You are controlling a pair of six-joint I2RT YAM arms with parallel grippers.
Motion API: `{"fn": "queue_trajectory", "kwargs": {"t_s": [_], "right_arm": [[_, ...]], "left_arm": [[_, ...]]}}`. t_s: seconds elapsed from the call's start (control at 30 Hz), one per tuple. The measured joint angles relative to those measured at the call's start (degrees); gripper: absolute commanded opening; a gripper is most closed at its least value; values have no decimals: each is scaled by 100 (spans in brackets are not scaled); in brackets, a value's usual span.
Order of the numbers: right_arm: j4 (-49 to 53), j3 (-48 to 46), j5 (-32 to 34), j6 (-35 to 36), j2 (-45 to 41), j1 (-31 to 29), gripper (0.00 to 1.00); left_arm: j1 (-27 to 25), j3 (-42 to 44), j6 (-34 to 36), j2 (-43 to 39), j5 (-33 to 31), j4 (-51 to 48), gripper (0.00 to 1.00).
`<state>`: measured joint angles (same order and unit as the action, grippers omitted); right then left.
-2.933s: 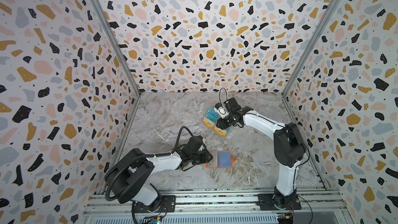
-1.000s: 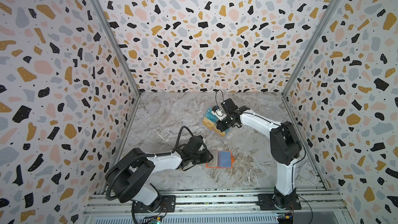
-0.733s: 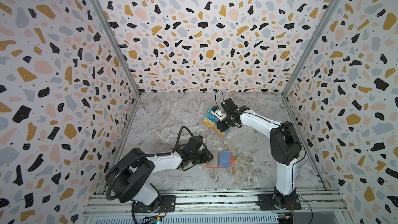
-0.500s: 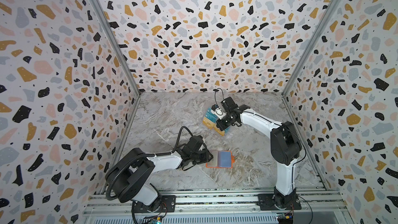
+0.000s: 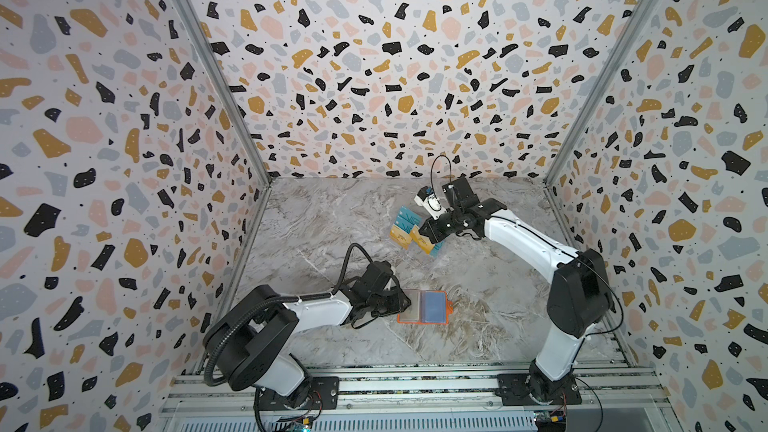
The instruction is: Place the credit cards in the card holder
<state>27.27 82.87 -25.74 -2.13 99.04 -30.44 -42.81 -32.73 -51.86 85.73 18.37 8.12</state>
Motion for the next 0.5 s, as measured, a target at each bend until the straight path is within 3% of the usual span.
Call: {"fn": "queue_trajectory", "kwargs": {"t_s": [0.2,0.5], "right_arm": [[-1123,-1982,-1130,-1119,-1108,321,0],[-2881,-4548,-2343,-2968,-1565,413,0]], "left_arm": [[0,0,-4,0,-9,4,36],[0,2,-4,0,-7,4,36]]}}
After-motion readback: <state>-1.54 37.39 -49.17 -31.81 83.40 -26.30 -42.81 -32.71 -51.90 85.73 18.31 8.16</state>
